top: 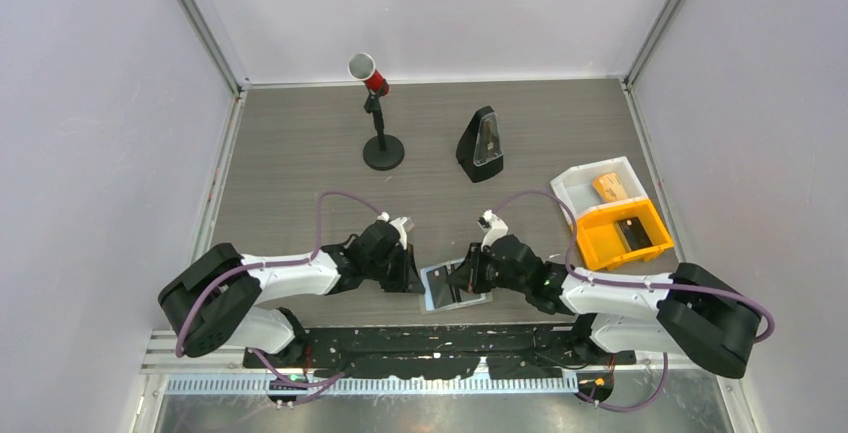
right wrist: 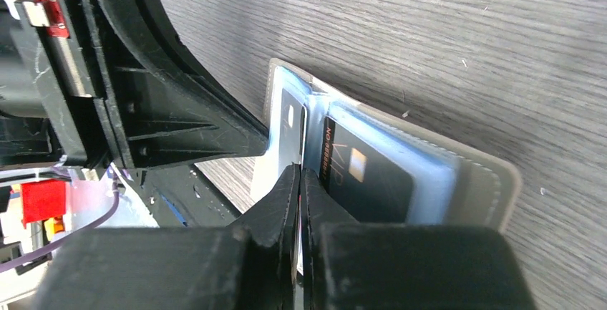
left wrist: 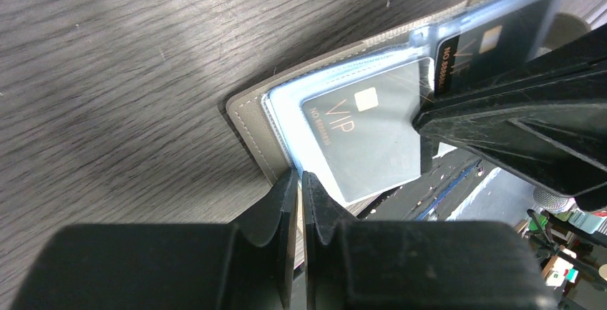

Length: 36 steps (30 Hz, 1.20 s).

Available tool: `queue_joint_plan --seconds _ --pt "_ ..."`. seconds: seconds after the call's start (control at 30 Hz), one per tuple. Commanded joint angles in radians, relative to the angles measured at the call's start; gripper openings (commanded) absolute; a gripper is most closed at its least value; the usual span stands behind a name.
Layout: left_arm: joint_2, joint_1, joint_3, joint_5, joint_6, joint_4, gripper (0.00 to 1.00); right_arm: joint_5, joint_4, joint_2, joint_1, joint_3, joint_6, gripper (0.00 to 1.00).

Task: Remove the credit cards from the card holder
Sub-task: Remove the credit card from the card holder.

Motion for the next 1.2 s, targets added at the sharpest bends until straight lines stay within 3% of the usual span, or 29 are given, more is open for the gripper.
queue_joint_plan --seconds 0.0,0.1,0.27,0.33,0.37,0.4,0.43,0.5,0.87,1.17 --pt "0.013 0.001 0.001 -0.051 0.028 -0.055 0.09 -0.010 0.053 -0.055 -0.019 -0.022 0.018 0.05" --pt "0.020 0.002 0.009 -0.051 0.030 -0.055 0.09 -0.013 0.030 -0.055 -0.025 -0.014 0.007 0.13" --pt "0.018 0.002 0.015 -0.046 0.031 -0.082 0.09 -0.042 0.040 -0.024 -0.026 -0.003 -0.004 0.05" --pt "0.016 0.000 0.017 -0.047 0.033 -0.088 0.09 -0.054 0.041 -0.013 -0.026 0.006 -0.005 0.13" --pt "0.015 0.000 0.018 -0.046 0.033 -0.090 0.09 -0.057 0.038 -0.010 -0.025 0.013 -0.004 0.23" --pt "0.015 0.001 0.019 -0.047 0.034 -0.092 0.09 -0.060 0.038 -0.003 -0.026 0.016 -0.004 0.23" --pt "0.015 0.001 0.021 -0.045 0.034 -0.093 0.09 -0.064 0.043 0.001 -0.026 0.018 -0.003 0.13" --pt "0.017 0.001 0.022 -0.044 0.035 -0.096 0.09 -0.061 0.045 0.006 -0.026 0.021 -0.003 0.06" --pt "0.002 0.000 0.021 -0.047 0.038 -0.118 0.10 -0.038 -0.083 -0.063 -0.038 0.057 -0.057 0.05" --pt "0.026 0.001 0.006 -0.055 0.038 -0.104 0.10 -0.141 -0.025 -0.063 -0.061 0.032 -0.097 0.05"
